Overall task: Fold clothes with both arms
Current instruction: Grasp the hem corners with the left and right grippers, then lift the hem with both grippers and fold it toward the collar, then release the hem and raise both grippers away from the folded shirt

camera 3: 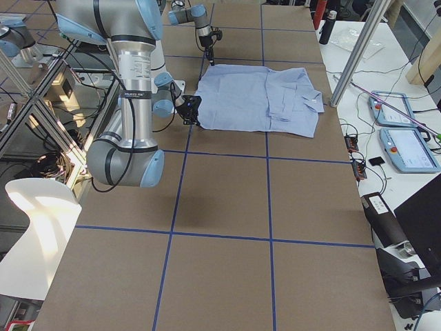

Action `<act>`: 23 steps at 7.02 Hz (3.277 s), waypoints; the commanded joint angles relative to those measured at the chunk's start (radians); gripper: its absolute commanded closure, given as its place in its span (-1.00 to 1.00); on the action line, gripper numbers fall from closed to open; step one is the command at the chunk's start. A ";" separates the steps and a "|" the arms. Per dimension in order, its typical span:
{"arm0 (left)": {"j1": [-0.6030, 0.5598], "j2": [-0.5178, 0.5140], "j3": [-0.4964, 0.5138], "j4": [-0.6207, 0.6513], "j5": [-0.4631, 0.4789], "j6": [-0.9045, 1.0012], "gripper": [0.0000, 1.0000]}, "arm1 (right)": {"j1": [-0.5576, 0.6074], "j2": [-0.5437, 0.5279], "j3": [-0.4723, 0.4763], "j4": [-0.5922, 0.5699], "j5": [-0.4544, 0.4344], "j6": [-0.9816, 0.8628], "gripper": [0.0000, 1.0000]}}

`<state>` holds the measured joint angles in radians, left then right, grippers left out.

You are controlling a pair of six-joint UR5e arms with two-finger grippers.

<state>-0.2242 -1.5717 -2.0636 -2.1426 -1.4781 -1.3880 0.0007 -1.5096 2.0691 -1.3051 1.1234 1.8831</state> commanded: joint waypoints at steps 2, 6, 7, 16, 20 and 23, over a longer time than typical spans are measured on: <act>-0.010 0.012 -0.204 0.086 -0.089 0.007 1.00 | 0.027 -0.113 0.308 -0.120 0.048 -0.004 1.00; -0.044 -0.019 -0.671 0.578 -0.327 0.009 1.00 | 0.080 -0.072 0.709 -0.496 0.310 -0.004 1.00; -0.056 -0.027 -0.630 0.578 -0.326 0.012 1.00 | 0.143 -0.069 0.694 -0.526 0.312 -0.040 1.00; -0.498 -0.477 0.162 0.508 -0.190 0.296 1.00 | 0.616 0.535 -0.175 -0.389 0.311 -0.384 1.00; -0.498 -0.518 0.658 0.016 -0.160 0.370 1.00 | 0.663 0.533 -0.597 0.036 0.381 -0.528 1.00; -0.500 -0.511 0.695 -0.045 -0.162 0.420 1.00 | 0.670 0.529 -0.606 0.047 0.397 -0.552 1.00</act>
<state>-0.7235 -2.0829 -1.3780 -2.1741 -1.6397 -0.9758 0.6686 -0.9795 1.4684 -1.2633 1.5158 1.3442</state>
